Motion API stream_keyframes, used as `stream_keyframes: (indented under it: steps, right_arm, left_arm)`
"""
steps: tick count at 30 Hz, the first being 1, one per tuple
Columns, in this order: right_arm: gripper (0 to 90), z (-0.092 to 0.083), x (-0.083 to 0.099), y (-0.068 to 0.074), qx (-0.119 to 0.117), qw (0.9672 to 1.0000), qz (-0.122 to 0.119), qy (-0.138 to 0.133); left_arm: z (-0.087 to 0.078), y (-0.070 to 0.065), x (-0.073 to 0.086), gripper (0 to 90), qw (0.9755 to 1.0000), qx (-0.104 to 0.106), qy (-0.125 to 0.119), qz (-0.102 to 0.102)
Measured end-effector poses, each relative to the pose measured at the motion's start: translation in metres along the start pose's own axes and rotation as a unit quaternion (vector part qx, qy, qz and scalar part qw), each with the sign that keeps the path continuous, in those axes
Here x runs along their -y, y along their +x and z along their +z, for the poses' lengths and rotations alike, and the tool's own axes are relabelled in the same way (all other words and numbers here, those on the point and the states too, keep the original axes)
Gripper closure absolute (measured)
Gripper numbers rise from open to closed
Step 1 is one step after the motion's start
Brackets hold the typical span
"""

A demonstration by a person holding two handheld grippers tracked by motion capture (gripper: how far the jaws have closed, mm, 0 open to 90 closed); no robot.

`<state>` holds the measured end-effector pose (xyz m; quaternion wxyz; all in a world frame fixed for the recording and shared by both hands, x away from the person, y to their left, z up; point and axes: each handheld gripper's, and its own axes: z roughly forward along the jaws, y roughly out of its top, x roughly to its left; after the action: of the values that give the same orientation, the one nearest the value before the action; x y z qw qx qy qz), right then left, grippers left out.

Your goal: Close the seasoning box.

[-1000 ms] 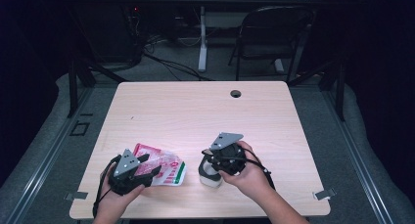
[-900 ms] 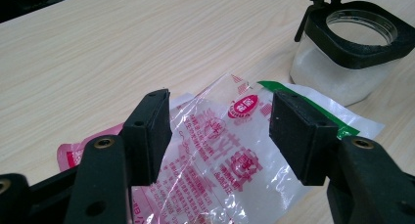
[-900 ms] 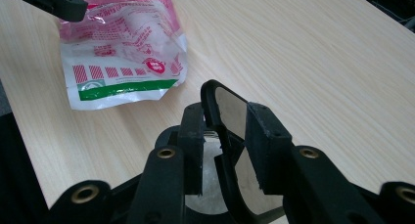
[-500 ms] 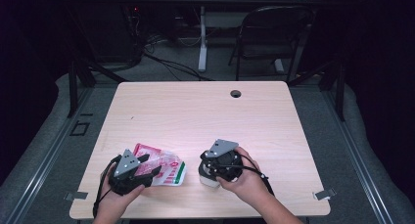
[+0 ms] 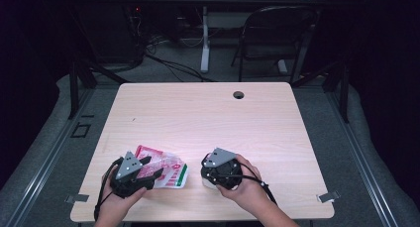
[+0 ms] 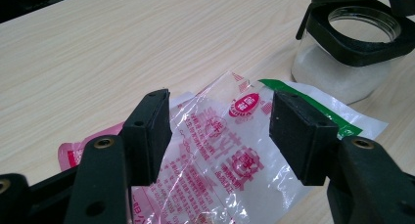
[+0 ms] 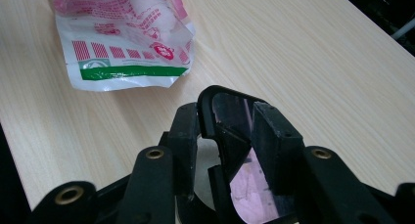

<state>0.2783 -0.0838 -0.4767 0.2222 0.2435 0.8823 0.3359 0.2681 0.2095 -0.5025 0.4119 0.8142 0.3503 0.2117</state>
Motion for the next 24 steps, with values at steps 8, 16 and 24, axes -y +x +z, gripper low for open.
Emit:
stream_keyframes:
  steps: [8, 16, 24]
  right_arm:
    - [62.5, 0.0012, 0.0003, 0.0019, 0.002, 1.0, -0.007, 0.003]
    - [62.3, 0.0019, 0.0005, 0.0024, -0.002, 1.0, -0.005, 0.001]
    - [60.2, 0.0047, 0.0034, 0.0064, -0.007, 1.0, -0.004, 0.003]
  left_arm:
    - [0.0, 0.0005, 0.0003, 40.7, 1.0, -0.002, -0.001, -0.002]
    - [0.0002, 0.0003, 0.0004, 40.7, 1.0, -0.002, 0.0, -0.001]
    - [0.0004, 0.0003, 0.0006, 40.7, 1.0, -0.002, 0.0, -0.002]
